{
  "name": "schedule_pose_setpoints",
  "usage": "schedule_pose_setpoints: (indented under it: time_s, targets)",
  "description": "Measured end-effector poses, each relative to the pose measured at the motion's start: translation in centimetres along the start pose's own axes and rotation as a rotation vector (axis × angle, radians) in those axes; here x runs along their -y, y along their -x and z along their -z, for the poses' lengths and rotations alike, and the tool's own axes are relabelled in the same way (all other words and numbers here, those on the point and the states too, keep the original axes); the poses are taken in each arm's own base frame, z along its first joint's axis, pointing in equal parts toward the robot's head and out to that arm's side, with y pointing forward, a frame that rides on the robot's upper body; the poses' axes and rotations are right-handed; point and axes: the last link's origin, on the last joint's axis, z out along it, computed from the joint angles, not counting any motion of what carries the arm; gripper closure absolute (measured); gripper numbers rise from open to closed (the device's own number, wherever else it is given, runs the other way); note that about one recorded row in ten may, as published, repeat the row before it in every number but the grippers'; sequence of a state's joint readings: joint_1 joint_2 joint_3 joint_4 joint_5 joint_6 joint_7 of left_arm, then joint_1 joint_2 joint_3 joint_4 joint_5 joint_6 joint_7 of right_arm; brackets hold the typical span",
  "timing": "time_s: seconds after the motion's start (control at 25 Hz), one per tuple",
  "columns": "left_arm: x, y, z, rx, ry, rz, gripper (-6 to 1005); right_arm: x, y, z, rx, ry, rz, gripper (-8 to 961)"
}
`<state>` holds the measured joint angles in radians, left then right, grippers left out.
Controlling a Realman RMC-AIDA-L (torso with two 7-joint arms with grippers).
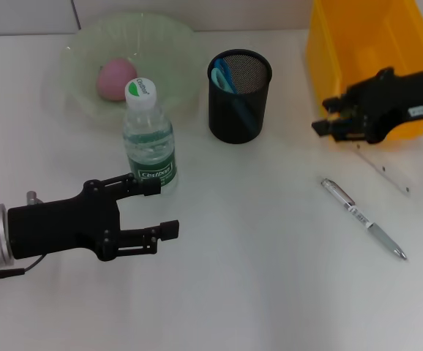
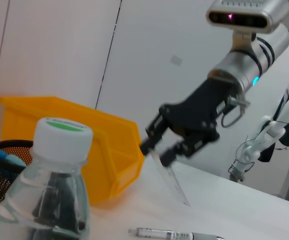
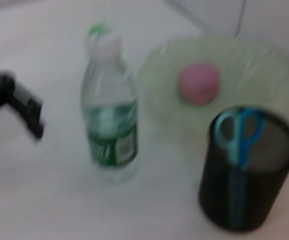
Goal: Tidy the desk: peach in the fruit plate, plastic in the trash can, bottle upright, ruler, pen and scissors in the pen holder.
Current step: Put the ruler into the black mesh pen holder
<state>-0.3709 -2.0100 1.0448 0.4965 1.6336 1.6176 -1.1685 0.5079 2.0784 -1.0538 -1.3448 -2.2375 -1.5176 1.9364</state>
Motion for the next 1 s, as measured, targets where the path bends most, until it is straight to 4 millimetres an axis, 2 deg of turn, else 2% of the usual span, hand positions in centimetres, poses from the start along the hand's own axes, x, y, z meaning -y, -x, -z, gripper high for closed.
schedule_pose_setpoints:
  time_s: [0.24,0.28,0.44,0.48,0.56,0.68,0.72,0.84,0.88,1.0]
  targets:
    - [0.0,-0.1,0.1,-0.004,0.003,-0.004,167,1.0,1.9,2.8,0.263,-0.034,-0.055,563]
    - [0.0,-0.2,0.1,-0.004,0.005,-0.005,167,1.2,2.5,3.6,0.359,-0.036,-0.064,563]
    - [-0.1,-0.2,0.1,-0.006,0.008,-0.005,167,1.4,3.2,4.2,0.495,-0.029,-0.080,563]
    - [-0.1,-0.2,0.1,-0.006,0.008,-0.006,167,1.7,3.4,4.5,0.600,-0.026,-0.109,563]
    - [-0.1,-0.2,0.1,-0.006,0.008,-0.006,167,1.9,3.4,4.5,0.639,-0.023,-0.125,563]
    - [-0.1,-0.2,0.0,-0.007,0.008,-0.005,167,2.5,3.4,4.2,0.848,-0.002,-0.190,563]
    - [-0.1,-0.2,0.0,-0.007,0.008,-0.005,167,2.5,3.4,4.2,0.848,-0.002,-0.190,564]
    - [-0.1,-0.2,-0.1,-0.009,0.009,-0.003,167,2.8,3.1,3.1,0.969,0.010,-0.241,564]
    - [-0.1,-0.2,-0.1,-0.010,0.010,-0.002,167,2.9,2.8,2.2,1.035,0.007,-0.276,564]
    - [-0.2,-0.2,-0.1,-0.012,0.011,0.000,167,3.0,2.5,1.1,1.087,-0.002,-0.310,564]
